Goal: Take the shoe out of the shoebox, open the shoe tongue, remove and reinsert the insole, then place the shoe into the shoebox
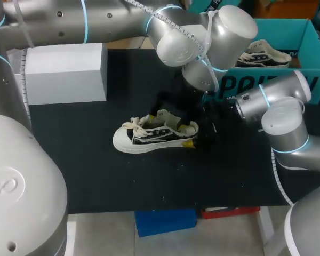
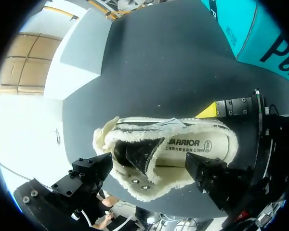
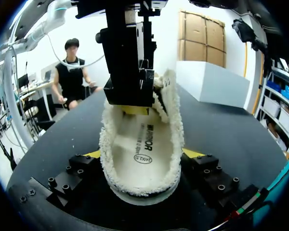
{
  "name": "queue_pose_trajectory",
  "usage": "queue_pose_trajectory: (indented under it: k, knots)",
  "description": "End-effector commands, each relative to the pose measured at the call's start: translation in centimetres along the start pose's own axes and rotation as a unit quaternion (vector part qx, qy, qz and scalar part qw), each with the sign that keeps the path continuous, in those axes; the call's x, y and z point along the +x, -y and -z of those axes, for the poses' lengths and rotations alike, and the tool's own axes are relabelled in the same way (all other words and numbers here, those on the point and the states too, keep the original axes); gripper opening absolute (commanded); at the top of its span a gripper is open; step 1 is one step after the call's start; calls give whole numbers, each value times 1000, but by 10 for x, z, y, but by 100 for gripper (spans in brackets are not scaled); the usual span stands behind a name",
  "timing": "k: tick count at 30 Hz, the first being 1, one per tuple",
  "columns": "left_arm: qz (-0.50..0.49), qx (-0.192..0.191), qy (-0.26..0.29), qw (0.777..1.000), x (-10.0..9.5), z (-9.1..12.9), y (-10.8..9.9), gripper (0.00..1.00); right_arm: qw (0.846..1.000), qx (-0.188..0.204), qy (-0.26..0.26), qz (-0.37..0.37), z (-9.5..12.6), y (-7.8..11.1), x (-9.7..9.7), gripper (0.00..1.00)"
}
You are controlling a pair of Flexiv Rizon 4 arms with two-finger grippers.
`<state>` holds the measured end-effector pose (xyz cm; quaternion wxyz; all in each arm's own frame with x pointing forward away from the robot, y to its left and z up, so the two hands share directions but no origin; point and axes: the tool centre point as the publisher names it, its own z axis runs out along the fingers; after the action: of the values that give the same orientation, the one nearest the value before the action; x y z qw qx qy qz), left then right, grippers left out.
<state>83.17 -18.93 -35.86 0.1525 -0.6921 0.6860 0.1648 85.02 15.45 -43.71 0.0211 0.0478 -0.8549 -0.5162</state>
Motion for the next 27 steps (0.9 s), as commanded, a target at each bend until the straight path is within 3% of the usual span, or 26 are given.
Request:
queue_pose_trajectory:
  k: [1, 9, 13, 14, 15, 20, 22, 23, 27]
  knots:
    - [0, -5, 14, 1000, 5, -6, 2, 100, 1000, 0, 0, -1, -3, 1, -1, 0]
    - [-1, -13, 27, 1000, -2, -17, 2, 100, 1000, 0, 0, -1, -3, 1, -1, 0]
    - [-2, -17, 32, 999, -5, -22, 2, 70, 1000, 0, 0, -1, -3, 1, -1, 0]
    - [-1, -18, 32, 999, -6, -23, 2, 53, 1000, 0, 0, -1, -3, 1, -1, 0]
    - [-1, -19, 34, 999, -6, -24, 2, 46, 1000, 0, 0, -1, -3, 1, -1, 0]
    - [-2, -19, 40, 999, -8, -28, 3, 38, 1000, 0, 0, -1, -3, 1, -1, 0]
    - [-2, -19, 41, 999, -9, -28, 3, 19, 1000, 0, 0, -1, -3, 1, -1, 0]
    - [-2, -18, 41, 999, -9, -28, 3, 2, 1000, 0, 0, -1, -3, 1, -1, 0]
    - [-7, -13, 38, 999, -9, -24, 3, 0, 1000, 0, 0, -1, -3, 1, -1, 0]
